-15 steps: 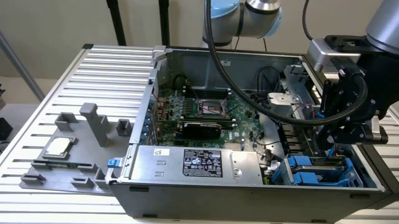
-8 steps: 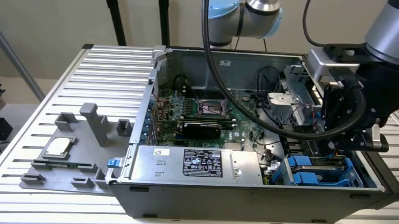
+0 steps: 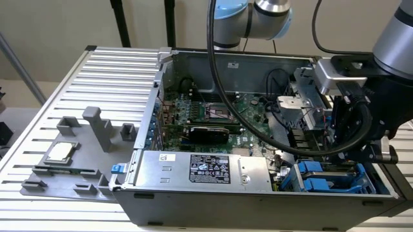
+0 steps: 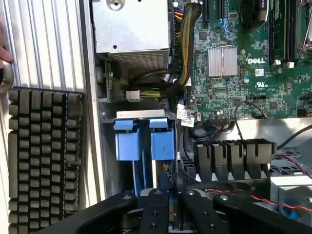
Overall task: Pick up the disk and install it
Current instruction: 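Insert the second disk wire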
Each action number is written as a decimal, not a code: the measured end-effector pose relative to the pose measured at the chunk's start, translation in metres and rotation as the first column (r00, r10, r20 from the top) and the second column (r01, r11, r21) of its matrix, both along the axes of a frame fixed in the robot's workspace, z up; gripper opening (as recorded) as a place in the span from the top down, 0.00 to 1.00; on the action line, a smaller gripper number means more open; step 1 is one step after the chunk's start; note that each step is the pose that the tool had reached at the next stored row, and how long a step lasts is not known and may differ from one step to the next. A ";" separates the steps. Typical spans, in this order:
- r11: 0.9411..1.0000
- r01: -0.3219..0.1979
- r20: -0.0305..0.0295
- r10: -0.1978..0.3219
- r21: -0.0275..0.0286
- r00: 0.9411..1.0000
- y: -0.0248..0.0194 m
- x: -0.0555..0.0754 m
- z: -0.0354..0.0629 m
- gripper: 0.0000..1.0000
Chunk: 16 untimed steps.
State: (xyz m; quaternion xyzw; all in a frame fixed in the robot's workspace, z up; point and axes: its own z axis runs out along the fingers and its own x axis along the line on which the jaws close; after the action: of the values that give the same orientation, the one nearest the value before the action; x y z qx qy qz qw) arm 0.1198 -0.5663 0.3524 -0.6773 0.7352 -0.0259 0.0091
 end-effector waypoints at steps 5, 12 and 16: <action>1.000 -0.005 0.016 0.005 0.010 1.000 -0.0001 0.000 -0.0054 1.00; 1.000 -0.008 0.027 0.008 0.019 1.000 -0.0001 -0.001 -0.0132 1.00; 1.000 -0.008 0.029 0.008 0.021 1.000 -0.0001 -0.001 -0.0161 1.00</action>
State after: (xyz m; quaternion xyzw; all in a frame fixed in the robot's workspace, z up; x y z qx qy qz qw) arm 0.1191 -0.5664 0.3363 -0.6798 0.7324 -0.0279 0.0269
